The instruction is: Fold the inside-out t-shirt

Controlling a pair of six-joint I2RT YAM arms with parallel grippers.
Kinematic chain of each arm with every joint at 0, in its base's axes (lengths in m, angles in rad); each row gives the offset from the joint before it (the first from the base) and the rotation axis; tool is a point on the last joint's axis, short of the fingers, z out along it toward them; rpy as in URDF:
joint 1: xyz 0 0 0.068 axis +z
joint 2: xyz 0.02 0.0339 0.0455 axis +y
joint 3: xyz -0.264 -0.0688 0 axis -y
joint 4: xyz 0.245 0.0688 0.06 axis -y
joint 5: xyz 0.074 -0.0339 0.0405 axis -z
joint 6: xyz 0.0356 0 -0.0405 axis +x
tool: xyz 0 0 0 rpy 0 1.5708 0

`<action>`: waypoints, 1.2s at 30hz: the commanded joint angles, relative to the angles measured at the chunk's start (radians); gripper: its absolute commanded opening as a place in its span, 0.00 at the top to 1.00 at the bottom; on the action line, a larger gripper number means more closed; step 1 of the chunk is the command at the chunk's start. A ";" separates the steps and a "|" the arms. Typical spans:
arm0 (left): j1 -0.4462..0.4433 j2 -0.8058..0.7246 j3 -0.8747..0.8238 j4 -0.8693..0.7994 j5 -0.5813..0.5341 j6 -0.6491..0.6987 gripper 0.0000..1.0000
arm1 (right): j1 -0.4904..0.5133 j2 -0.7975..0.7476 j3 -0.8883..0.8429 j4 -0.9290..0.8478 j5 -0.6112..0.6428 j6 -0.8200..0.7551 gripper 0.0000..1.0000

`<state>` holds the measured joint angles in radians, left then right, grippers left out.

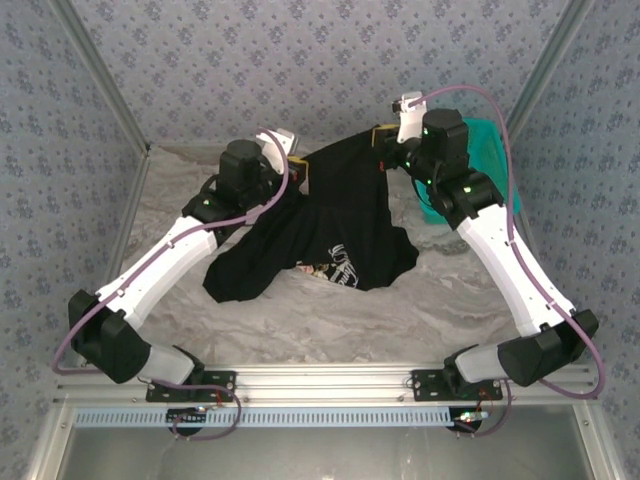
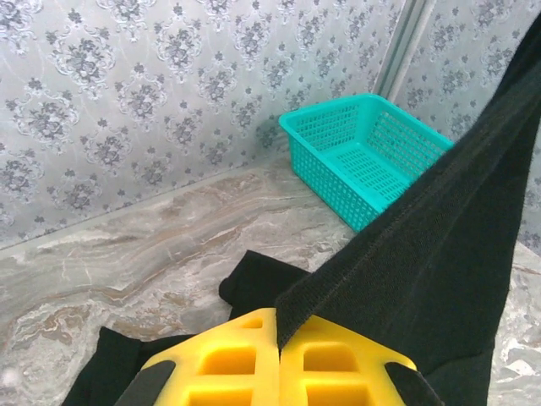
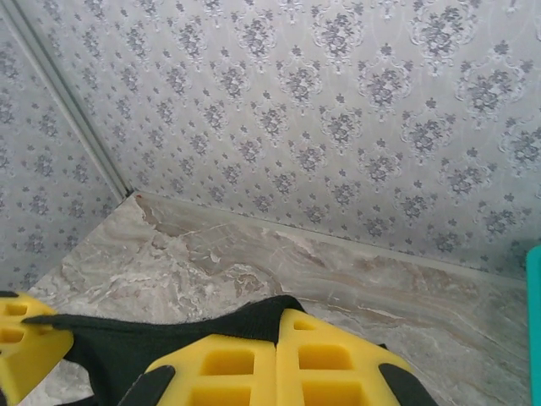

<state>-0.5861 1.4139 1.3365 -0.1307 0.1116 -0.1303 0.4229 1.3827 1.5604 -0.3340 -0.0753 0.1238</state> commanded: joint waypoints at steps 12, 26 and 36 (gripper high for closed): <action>-0.026 -0.100 -0.318 -0.041 0.299 -0.086 0.54 | -0.061 -0.184 -0.291 -0.204 0.144 -0.046 1.00; 0.379 -0.245 -0.645 -0.493 -0.113 -0.474 0.41 | -0.106 -0.126 -0.424 -0.128 0.035 -0.020 1.00; 0.399 -0.102 -0.660 -0.313 -0.039 -0.458 0.57 | -0.132 -0.136 -0.448 -0.111 0.003 -0.007 1.00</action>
<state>-0.1921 1.2892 0.6643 -0.5194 0.0254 -0.5900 0.2958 1.2613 1.1168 -0.4572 -0.0513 0.0975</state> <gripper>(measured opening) 0.465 0.057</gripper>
